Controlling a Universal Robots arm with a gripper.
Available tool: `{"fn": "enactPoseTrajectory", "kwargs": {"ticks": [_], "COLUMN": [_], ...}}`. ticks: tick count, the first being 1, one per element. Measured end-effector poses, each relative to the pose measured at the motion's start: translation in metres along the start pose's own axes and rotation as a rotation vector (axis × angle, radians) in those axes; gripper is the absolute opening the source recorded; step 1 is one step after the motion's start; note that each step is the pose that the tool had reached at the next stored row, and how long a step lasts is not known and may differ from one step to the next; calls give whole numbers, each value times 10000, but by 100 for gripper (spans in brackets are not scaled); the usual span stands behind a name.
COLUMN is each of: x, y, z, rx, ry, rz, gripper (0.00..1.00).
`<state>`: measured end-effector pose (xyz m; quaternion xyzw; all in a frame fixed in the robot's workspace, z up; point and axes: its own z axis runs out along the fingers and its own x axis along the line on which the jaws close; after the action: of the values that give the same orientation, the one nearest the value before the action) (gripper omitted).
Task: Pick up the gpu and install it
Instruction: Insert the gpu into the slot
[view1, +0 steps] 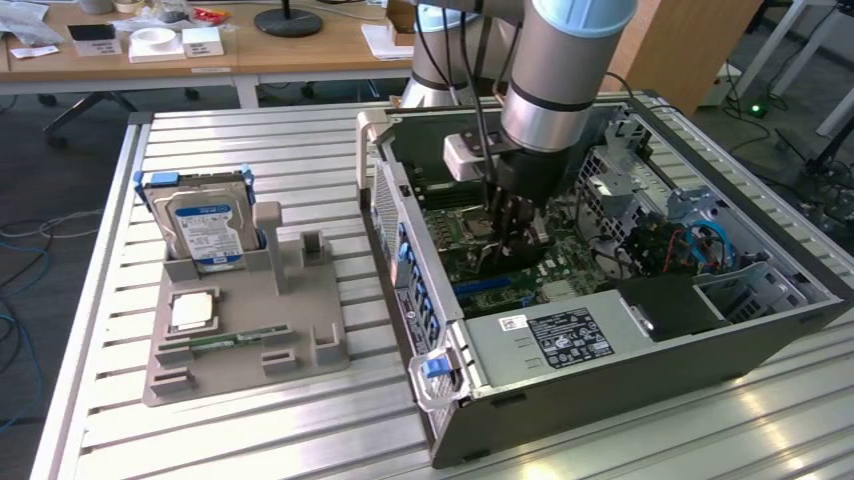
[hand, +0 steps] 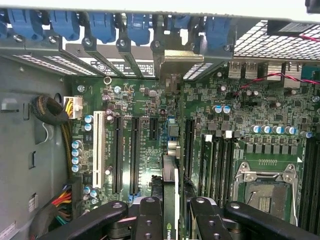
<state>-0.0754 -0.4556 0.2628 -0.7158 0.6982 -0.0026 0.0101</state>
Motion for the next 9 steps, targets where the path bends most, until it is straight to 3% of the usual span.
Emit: {"fn": "enactPoseTrajectory", "kwargs": {"ticks": [9], "x": [-2], "y": [50], "z": [21], "rx": [2], "ry": [-4], "rz": [0], "gripper": [26]}}
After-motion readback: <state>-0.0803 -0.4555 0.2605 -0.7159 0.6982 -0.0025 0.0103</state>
